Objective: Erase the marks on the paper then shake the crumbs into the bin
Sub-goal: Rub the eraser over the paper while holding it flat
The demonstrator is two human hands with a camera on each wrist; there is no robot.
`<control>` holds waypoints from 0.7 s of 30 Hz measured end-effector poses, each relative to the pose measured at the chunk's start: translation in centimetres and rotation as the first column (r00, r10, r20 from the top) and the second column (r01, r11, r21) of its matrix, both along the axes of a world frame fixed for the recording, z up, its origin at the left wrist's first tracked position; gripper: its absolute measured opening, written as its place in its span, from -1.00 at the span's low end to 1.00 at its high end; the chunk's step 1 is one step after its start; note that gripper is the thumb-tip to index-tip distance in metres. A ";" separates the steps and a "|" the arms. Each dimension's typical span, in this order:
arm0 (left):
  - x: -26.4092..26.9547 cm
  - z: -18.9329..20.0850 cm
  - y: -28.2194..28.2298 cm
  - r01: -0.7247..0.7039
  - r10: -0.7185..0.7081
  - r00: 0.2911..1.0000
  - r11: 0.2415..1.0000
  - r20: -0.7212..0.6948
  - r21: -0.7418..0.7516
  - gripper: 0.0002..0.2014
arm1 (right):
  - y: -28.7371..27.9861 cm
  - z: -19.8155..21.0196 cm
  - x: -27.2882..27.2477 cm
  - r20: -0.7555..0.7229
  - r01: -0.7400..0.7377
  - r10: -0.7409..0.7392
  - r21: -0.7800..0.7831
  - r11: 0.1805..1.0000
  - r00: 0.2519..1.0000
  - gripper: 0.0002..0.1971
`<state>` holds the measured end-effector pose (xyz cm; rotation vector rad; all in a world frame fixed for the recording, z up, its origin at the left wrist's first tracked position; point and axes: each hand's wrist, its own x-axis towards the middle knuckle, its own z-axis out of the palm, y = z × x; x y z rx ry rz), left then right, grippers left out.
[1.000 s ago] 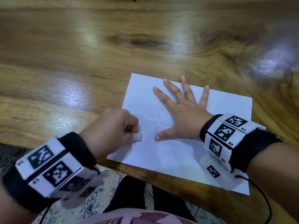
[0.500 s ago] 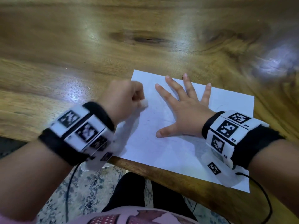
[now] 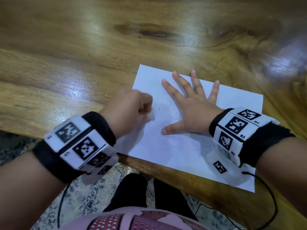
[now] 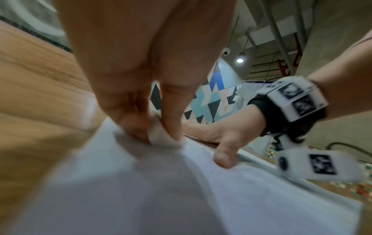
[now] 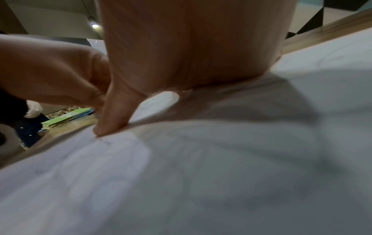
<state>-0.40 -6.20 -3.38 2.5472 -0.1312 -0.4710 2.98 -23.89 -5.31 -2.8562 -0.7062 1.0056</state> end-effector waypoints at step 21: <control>-0.7 0.5 -1.2 0.228 -0.227 0.968 0.974 -0.108 0.003 -0.82 | -1.2 -0.1 -0.6 0.007 0.005 -0.006 0.075 0.997 1.000 0.38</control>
